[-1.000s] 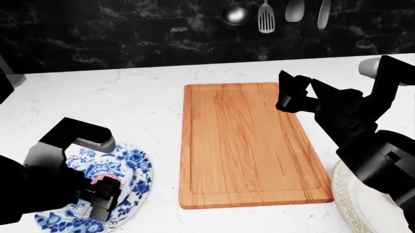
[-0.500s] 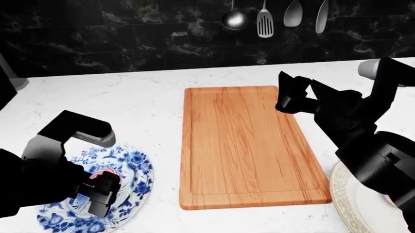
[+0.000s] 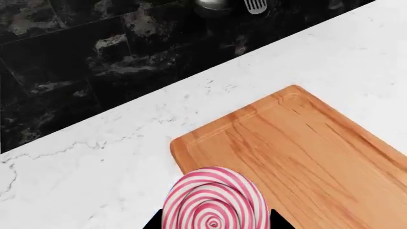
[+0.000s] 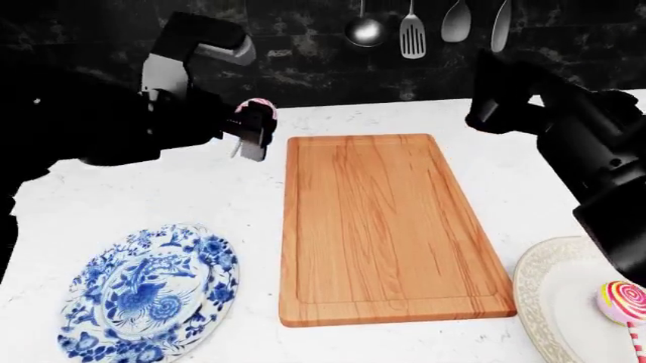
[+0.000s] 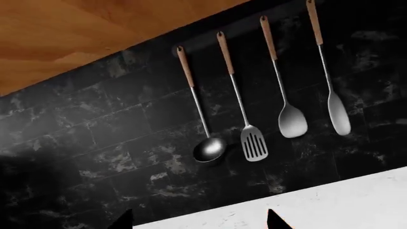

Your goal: Move the dessert items from the plate to the tray.

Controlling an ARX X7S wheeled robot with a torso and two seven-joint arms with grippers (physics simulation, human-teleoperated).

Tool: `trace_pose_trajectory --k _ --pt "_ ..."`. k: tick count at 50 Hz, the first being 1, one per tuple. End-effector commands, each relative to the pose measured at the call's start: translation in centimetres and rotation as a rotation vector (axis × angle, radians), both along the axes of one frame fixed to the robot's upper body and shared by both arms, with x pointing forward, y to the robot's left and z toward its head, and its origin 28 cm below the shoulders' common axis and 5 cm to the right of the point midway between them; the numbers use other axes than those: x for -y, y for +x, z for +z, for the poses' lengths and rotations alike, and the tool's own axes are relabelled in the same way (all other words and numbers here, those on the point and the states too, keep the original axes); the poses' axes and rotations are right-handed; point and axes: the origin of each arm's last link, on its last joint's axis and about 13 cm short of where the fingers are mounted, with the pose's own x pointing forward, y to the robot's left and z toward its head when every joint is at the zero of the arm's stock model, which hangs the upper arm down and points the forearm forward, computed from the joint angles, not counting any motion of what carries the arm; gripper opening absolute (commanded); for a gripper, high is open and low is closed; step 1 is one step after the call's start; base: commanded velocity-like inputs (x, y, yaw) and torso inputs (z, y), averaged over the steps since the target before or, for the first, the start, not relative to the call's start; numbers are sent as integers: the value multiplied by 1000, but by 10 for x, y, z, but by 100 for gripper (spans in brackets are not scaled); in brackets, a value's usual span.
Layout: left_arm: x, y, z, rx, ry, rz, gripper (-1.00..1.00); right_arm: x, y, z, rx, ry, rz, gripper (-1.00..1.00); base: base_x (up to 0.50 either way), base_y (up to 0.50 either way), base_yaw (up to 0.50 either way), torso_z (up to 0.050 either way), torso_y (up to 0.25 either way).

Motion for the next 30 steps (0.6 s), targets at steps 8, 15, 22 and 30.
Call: trace_pose_trajectory --k 8,15,22,30 --pt "66 86 -13 58 56 -373 -100 8 -39 61 140 -91 -144 100 0 0 0 31 17" --pt "75 83 -29 -23 119 -452 -100 8 -39 55 133 -85 -117 100 0 0 0 -14 179" --pt "79 81 -29 -46 121 -476 -100 9 -40 52 127 -81 -104 100 0 0 0 -15 214" --pt "83 79 -34 -78 130 -496 -100 9 -40 49 123 -79 -95 100 0 0 0 0 0"
